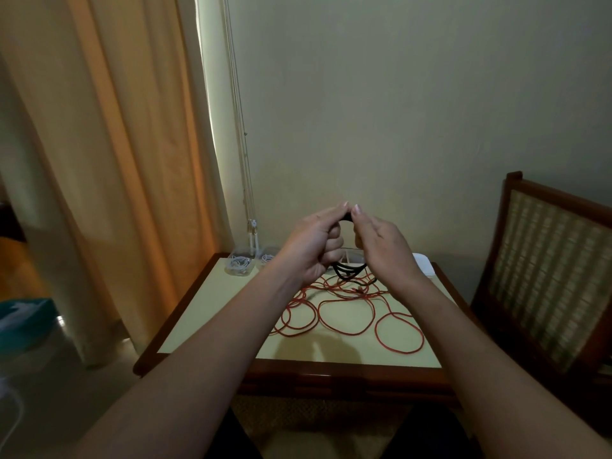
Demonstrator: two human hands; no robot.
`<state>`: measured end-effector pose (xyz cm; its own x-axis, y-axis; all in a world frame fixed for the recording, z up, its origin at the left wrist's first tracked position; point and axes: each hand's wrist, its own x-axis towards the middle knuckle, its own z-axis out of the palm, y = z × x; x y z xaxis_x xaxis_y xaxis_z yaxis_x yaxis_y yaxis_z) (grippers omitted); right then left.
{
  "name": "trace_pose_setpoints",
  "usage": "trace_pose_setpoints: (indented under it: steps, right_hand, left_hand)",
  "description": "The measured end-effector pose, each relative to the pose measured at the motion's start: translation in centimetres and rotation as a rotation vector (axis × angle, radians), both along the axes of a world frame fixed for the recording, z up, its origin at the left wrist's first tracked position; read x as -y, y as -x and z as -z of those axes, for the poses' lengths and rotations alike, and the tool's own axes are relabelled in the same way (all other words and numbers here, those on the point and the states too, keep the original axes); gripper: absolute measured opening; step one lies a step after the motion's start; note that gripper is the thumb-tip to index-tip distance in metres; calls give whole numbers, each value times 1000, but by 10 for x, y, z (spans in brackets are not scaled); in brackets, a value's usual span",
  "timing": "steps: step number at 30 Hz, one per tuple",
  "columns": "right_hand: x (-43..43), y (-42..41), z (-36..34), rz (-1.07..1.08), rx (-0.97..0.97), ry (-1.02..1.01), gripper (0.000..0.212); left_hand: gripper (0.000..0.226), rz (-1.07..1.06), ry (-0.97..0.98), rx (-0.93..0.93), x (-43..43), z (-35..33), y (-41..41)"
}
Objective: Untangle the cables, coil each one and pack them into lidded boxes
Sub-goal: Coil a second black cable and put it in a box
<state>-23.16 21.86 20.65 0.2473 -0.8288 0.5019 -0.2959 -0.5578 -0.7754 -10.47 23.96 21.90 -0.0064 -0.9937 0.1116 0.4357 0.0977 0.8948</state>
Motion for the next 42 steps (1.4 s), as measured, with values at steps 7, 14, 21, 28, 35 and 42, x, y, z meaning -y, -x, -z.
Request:
trace_pose_setpoints:
  steps: [7, 14, 21, 28, 35, 42]
  right_hand:
    - [0, 1, 2, -29, 36, -20, 52]
    - [22, 30, 20, -56, 66, -189, 37]
    - [37, 64, 43, 45, 9, -187, 27]
    - [50, 78, 66, 190, -96, -127, 20]
    - [37, 61, 51, 116, -476, 187, 17]
    - [19, 34, 17, 32, -509, 507, 35]
  left_hand:
    - [13, -32, 39, 2, -2, 4, -4]
    - [12, -133, -4, -91, -5, -4, -21]
    - [13, -179, -41, -378, -5, -14, -37]
    - [30, -267, -64, -621, -1, -17, -54]
    - [38, -546, -3, -57, 1, -8, -44]
    - [32, -494, 138, 756, -3, 12, -12]
